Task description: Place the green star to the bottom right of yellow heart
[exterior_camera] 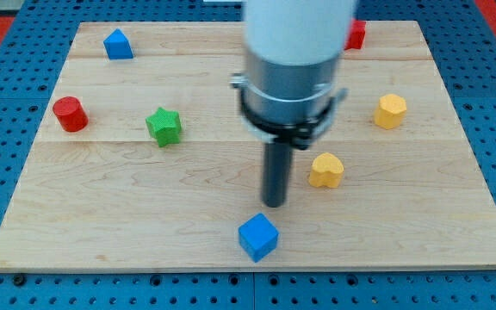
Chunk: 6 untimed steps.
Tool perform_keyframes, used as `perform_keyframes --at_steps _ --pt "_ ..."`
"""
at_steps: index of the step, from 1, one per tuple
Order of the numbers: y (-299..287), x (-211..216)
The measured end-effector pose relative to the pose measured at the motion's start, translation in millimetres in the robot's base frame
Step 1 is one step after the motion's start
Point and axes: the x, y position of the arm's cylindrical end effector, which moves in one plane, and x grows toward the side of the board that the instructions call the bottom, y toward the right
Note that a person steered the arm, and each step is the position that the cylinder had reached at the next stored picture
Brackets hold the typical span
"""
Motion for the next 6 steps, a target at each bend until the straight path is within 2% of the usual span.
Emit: perform_keyframes --at_steps 1,3,4,5,6 --pt "-38 -8" --pt "-168 -37" --pt "-155 -123" --pt "-71 -151" --pt "15 -151"
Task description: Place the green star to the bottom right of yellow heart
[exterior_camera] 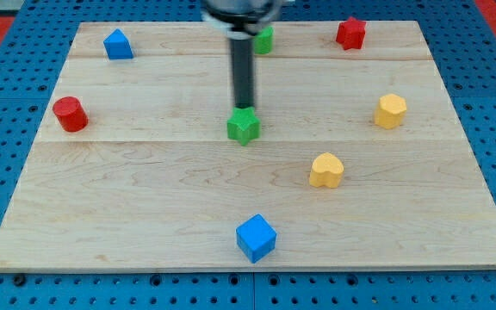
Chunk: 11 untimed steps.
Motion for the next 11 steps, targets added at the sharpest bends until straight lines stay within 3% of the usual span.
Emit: perform_keyframes --at_steps 2,3,4,6,8,11 --pt "-124 23" --pt "-127 60" --pt "-60 64" --pt "-42 33" --pt "70 18" --pt "164 76"
